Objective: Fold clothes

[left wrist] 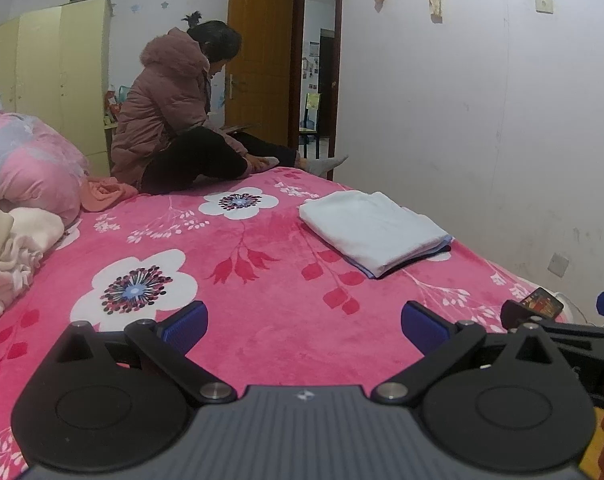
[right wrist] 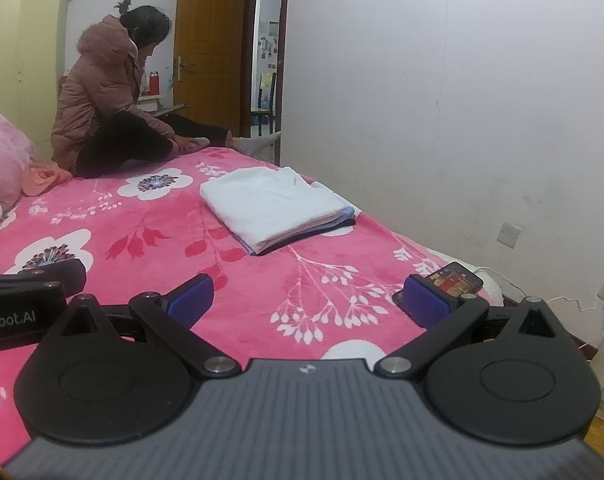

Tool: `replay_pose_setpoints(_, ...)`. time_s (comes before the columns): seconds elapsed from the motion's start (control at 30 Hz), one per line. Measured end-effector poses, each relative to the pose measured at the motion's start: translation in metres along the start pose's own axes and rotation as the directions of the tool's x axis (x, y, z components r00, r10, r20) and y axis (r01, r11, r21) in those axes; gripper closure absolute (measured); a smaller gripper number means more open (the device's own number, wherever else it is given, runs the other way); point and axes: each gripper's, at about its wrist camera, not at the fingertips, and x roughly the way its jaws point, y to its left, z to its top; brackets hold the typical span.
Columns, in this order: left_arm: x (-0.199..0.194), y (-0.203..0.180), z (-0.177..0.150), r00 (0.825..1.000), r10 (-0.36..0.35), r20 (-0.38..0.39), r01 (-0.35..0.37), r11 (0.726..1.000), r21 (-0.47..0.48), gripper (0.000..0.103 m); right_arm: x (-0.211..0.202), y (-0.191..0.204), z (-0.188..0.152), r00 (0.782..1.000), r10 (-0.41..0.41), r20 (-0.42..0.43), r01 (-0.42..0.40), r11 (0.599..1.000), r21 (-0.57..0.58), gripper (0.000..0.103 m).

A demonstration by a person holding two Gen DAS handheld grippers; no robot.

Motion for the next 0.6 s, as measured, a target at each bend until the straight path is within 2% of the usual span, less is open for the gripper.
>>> replay_pose_setpoints(0.6,0.017,0.006,-0.006,0.999,0.02,-0.042,-0.021,1.0,-0.02,0.0,0.017,-0.005,-0.006,0.999,-0.023,-0.032,0.023,1.0,-0.001,0.001)
